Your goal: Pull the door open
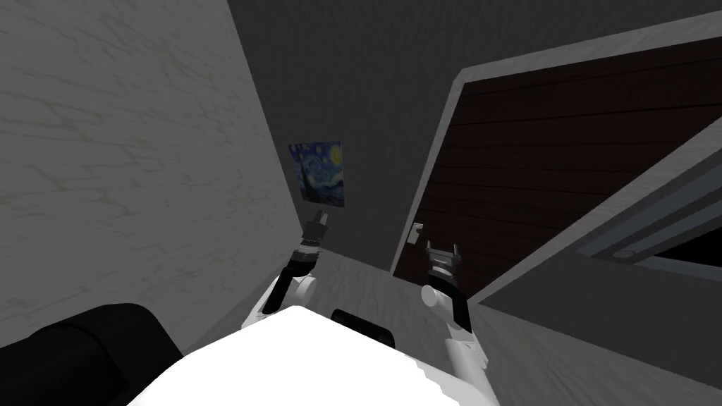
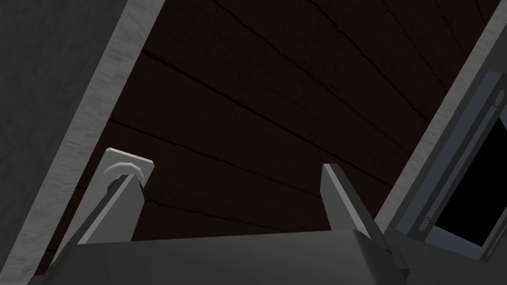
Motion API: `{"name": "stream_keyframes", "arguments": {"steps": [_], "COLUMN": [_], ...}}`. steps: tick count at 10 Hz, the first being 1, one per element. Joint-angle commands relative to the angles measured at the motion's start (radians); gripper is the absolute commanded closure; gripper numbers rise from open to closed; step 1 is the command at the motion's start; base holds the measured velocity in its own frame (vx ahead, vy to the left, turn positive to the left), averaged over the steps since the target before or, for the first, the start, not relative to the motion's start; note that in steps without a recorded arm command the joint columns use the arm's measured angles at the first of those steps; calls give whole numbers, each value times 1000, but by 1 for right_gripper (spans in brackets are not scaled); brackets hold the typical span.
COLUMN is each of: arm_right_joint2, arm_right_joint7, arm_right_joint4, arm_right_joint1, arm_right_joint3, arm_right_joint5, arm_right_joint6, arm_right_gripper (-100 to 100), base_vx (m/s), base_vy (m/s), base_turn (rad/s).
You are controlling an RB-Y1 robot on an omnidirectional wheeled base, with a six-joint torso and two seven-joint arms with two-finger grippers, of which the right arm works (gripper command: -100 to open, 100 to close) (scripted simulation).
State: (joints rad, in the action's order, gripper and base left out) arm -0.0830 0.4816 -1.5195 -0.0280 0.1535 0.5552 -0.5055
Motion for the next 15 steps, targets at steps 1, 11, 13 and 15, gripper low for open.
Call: {"name": "stream_keyframes", "arguments": {"steps": [1,11,13,15], "arm_right_joint2": [0,3,5,7], "arm_right_joint7": [23,147,169,188], "arm_right_joint4": [39,281,323,361], "arm_right_joint1": [17,142,164,184], "arm_right_joint3": [3,31,36,40], "arm_right_joint5": [27,185,212,237], "arm_right_joint6": [-1,-4,-4,-5], "arm_right_gripper": [-100,-100,-100,-100], "base_vx": [-5,-13,-11,-30], "base_vy": [-134,-128,-123,-122], "base_turn": [177,184,200,160]}}
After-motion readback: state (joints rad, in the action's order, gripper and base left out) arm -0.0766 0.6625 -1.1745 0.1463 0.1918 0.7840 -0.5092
